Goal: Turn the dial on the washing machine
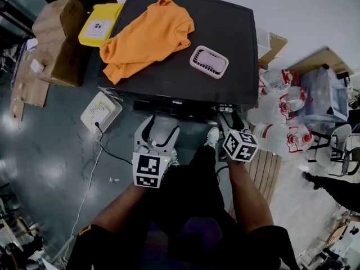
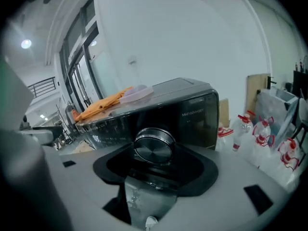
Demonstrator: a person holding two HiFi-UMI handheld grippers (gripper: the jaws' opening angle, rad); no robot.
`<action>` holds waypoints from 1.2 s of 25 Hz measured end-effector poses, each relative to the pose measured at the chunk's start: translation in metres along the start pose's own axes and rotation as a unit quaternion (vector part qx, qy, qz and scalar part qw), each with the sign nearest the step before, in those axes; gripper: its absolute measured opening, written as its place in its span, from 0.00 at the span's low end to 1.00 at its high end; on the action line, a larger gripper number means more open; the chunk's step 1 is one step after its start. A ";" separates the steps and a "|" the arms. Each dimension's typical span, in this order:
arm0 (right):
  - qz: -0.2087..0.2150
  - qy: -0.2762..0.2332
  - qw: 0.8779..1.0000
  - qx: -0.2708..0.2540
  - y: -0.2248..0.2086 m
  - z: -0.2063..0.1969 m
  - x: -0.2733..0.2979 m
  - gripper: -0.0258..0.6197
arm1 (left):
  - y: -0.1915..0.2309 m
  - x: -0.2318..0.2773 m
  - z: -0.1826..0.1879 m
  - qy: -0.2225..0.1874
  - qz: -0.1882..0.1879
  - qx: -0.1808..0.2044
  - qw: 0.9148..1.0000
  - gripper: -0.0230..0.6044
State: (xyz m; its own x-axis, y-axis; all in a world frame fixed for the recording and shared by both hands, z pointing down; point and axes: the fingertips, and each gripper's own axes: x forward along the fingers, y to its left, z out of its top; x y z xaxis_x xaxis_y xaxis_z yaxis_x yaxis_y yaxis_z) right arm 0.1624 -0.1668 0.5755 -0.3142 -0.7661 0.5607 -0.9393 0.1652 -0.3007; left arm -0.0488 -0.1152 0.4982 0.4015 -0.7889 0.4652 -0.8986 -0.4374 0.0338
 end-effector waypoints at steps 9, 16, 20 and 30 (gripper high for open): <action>-0.054 0.010 0.993 -0.108 0.002 -0.001 -0.004 0.48 | -0.003 0.003 0.003 0.000 0.001 0.004 1.000 0.52; -0.109 0.025 0.973 -0.202 0.008 0.000 -0.001 0.46 | -0.001 0.002 0.001 0.001 0.003 0.005 1.000 0.52; -0.086 0.015 0.985 -0.147 0.004 0.000 -0.001 0.45 | 0.002 0.001 -0.001 0.000 0.004 0.002 1.000 0.52; 0.017 -0.004 0.999 0.043 -0.002 0.001 -0.001 0.45 | 0.002 0.002 -0.001 -0.002 -0.004 -0.001 1.000 0.52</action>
State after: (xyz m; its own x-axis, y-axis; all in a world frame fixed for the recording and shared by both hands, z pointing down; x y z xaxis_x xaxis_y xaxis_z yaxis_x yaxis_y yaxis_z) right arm 0.1648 -0.1666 0.5747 -0.3439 -0.7662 0.5429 -0.9127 0.1370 -0.3849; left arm -0.0495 -0.1171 0.5002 0.4097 -0.7865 0.4622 -0.8955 -0.4434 0.0392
